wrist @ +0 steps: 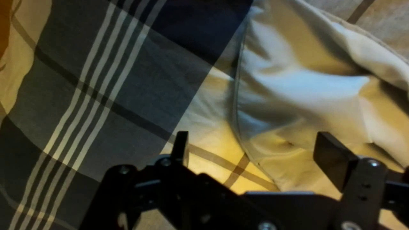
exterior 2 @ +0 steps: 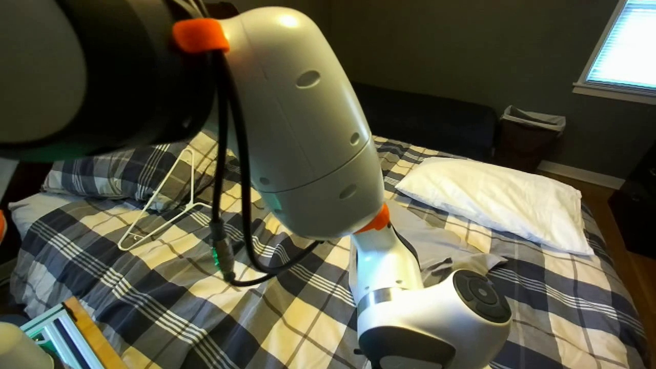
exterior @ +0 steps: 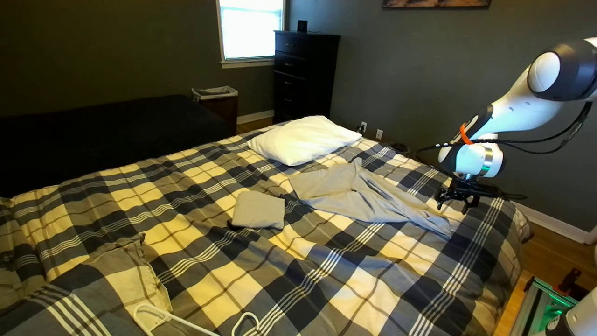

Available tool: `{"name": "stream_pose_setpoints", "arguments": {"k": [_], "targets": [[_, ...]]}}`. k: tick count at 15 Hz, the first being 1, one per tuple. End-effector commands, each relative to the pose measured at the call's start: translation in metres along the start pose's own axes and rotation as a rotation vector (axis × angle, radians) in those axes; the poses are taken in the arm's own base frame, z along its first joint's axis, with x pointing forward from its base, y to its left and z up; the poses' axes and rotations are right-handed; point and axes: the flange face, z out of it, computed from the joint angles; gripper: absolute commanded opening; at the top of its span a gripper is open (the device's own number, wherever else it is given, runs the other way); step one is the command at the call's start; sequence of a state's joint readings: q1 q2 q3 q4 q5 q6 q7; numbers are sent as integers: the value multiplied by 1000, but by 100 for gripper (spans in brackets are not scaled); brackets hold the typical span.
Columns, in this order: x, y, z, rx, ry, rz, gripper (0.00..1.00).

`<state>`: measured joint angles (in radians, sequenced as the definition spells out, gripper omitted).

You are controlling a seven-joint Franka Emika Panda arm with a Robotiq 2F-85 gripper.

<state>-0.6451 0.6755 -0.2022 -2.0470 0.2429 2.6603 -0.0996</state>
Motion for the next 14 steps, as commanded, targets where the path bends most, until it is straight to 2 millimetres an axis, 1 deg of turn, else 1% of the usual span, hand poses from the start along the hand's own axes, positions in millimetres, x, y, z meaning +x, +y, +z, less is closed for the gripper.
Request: {"name": "stream_pose_setpoints", "arguments": {"k": [1, 4, 6, 7, 8, 9, 10, 13, 14], "targets": [[9, 2, 16, 5, -15, 88, 96], [10, -4, 30, -6, -20, 98, 100], [11, -8, 42, 0, -19, 105, 100], [12, -10, 48, 1, -22, 109, 96], [13, -12, 53, 1, -21, 110, 86], [15, -14, 60, 0, -24, 113, 71], [16, -16, 65, -2, -27, 115, 71], [20, -18, 75, -8, -33, 117, 48], [21, -19, 75, -8, -30, 117, 39]]}}
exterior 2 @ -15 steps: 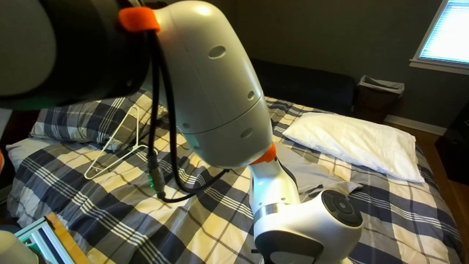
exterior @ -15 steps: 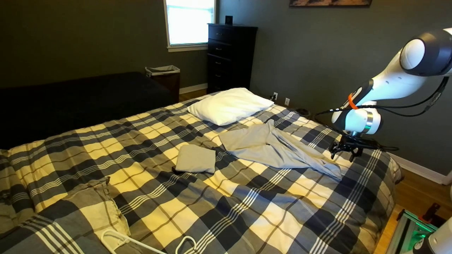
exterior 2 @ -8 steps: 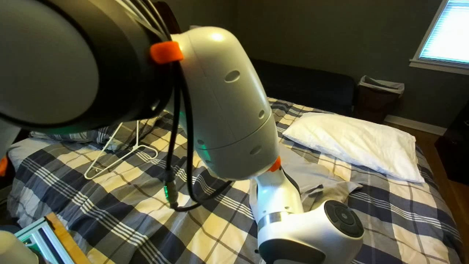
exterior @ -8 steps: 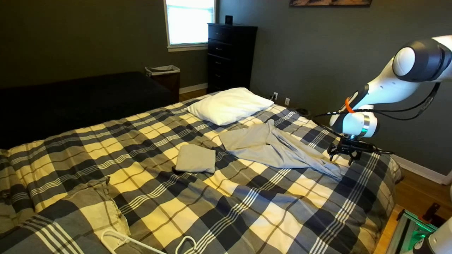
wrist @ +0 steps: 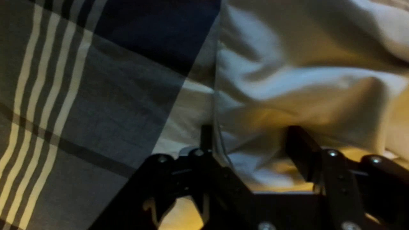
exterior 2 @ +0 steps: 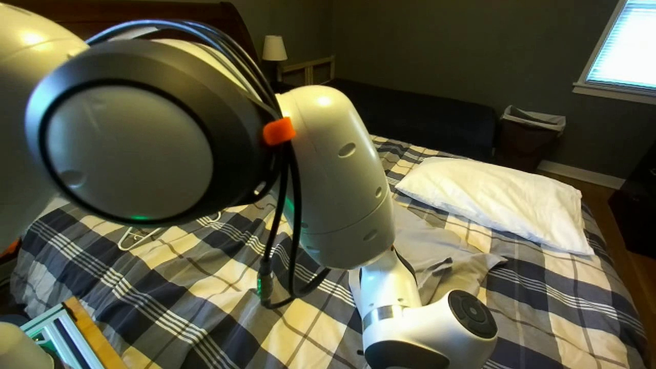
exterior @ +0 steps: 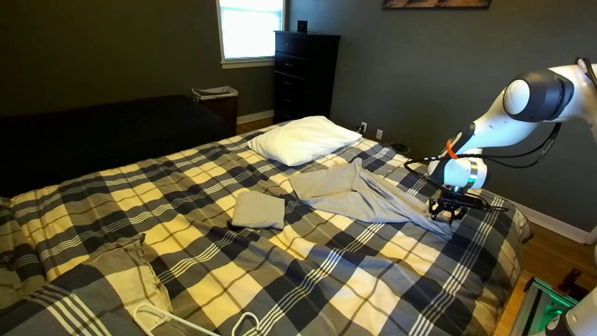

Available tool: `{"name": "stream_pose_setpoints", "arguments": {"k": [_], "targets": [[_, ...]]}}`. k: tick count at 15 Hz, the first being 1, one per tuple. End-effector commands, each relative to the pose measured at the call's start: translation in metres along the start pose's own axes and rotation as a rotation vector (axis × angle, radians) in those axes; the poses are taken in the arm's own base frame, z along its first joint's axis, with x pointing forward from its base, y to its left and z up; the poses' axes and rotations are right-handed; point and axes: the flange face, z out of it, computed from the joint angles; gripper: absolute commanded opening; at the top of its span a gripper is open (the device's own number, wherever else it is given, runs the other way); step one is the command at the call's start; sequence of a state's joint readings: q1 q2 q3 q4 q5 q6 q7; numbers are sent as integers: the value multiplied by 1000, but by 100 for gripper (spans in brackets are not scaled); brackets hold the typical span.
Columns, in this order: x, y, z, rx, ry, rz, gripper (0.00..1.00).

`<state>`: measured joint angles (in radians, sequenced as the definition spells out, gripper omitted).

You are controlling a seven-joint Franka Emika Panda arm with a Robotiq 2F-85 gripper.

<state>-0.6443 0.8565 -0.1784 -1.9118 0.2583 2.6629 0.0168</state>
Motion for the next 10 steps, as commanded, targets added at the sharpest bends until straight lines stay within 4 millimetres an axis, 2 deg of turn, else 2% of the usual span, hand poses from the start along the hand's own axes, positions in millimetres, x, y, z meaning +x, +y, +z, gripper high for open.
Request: {"name": "stream_pose_setpoints", "arguments": {"k": [1, 5, 8, 10], "targets": [[9, -4, 10, 11, 11, 20, 32], [11, -9, -21, 39, 47, -12, 2], [8, -17, -54, 64, 89, -68, 0], [3, -30, -80, 118, 131, -178, 1]]}}
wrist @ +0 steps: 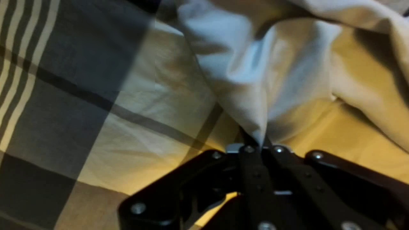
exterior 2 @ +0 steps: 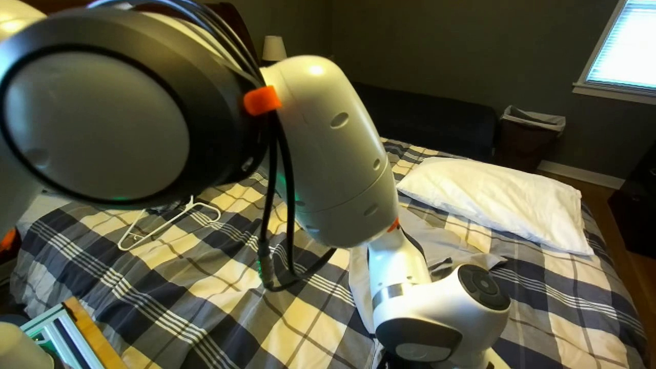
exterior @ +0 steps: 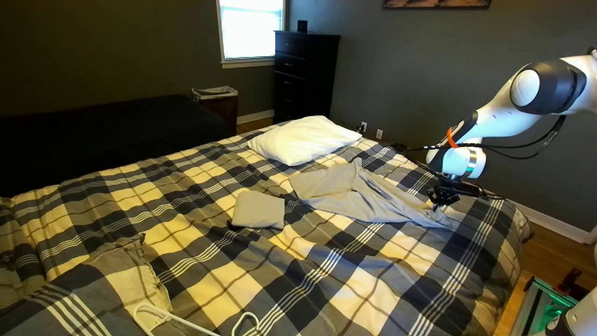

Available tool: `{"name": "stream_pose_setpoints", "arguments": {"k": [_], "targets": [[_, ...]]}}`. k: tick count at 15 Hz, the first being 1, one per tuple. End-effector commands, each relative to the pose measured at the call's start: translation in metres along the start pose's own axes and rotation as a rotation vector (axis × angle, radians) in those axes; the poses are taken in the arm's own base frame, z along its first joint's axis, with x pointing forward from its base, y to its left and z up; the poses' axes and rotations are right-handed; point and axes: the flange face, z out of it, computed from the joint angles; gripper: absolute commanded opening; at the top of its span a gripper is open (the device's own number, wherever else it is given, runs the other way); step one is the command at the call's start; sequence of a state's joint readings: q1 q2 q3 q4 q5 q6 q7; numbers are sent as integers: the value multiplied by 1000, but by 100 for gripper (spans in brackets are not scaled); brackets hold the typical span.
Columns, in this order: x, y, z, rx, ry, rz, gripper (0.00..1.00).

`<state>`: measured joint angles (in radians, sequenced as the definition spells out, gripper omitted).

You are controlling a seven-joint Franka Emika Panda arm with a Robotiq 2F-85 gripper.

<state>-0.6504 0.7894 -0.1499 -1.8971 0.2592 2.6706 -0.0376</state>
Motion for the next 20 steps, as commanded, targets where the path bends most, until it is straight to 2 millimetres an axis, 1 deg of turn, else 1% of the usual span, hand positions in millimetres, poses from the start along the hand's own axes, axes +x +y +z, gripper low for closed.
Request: {"name": "stream_pose_setpoints", "arguments": {"k": [1, 3, 4, 5, 6, 7, 8, 9, 11, 14, 16, 18, 20], "targets": [[-13, -20, -49, 102, 67, -151, 1], [-20, -35, -75, 149, 90, -255, 1], [-19, -38, -79, 159, 72, -313, 1], [-6, -40, -64, 121, 78, -235, 2], [-8, -44, -74, 133, 85, -271, 2], [-10, -45, -80, 138, 89, -289, 1], [-9, -49, -78, 159, 102, -284, 1], [-10, -67, -82, 239, 138, -301, 1], [-18, -105, -89, 320, 189, -351, 1], [-31, -178, -109, 443, 264, -439, 1], [-41, -220, -121, 525, 310, -498, 1], [-43, -250, -131, 615, 358, -539, 1], [-40, -268, -137, 700, 413, -559, 1]]}}
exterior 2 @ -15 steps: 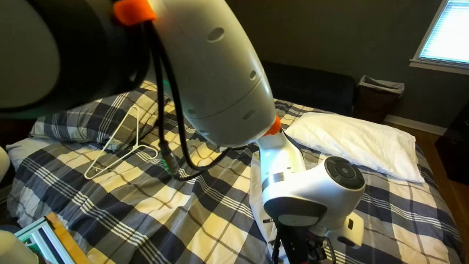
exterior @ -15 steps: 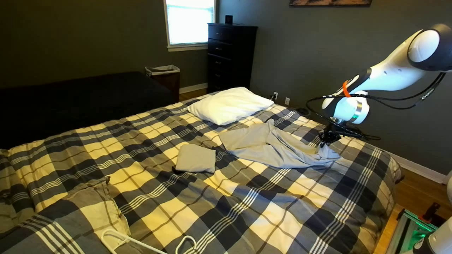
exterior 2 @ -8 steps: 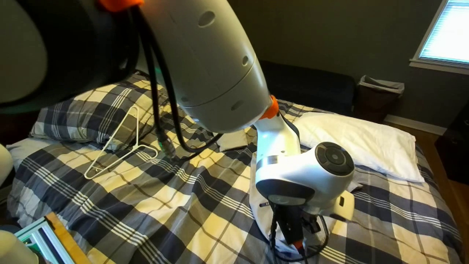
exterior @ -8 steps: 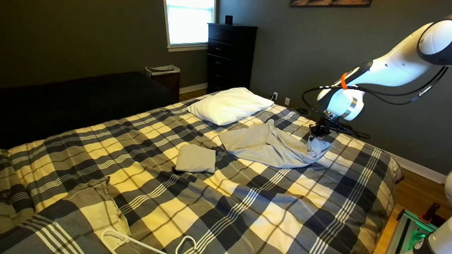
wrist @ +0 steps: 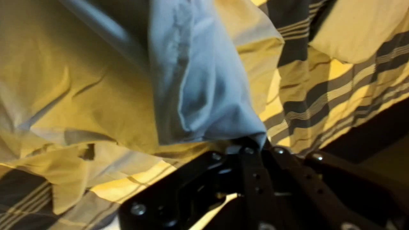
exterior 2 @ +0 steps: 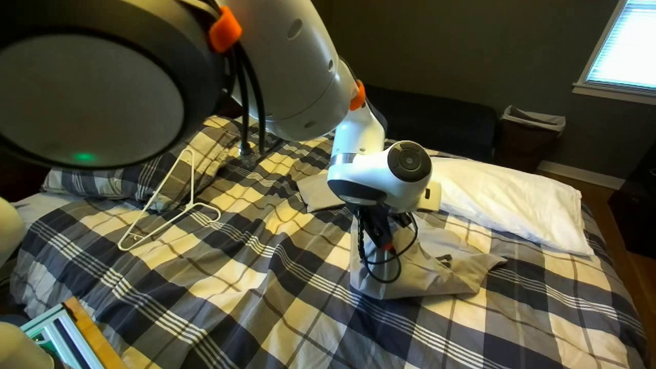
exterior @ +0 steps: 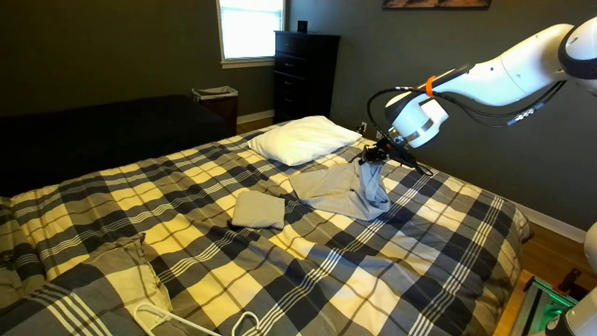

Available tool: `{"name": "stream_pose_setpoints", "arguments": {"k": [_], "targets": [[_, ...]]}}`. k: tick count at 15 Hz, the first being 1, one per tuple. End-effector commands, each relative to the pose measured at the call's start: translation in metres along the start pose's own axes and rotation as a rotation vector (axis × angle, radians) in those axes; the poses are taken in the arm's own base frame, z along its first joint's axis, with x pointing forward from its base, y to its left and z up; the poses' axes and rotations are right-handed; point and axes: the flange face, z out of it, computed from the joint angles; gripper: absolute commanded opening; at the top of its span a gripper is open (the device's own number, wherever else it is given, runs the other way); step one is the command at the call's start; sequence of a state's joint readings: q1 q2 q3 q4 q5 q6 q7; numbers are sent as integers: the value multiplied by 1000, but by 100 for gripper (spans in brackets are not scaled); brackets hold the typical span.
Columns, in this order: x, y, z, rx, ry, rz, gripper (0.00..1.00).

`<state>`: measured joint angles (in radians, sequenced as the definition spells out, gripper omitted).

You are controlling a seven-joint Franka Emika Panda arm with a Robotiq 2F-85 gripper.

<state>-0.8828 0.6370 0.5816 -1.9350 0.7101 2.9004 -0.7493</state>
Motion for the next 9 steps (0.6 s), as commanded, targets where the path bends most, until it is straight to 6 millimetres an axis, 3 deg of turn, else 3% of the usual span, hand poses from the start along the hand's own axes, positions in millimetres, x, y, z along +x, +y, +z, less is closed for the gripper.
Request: {"name": "stream_pose_setpoints", "arguments": {"k": [1, 3, 4, 6, 9], "targets": [[21, -5, 16, 128, 112, -31, 1], [19, -6, 28, 169, 100, -32, 1], [17, -2, 34, 172, 93, -28, 27], [11, 7, 43, 158, 75, -12, 33], [4, 19, 49, 136, 53, 10, 57]]}}
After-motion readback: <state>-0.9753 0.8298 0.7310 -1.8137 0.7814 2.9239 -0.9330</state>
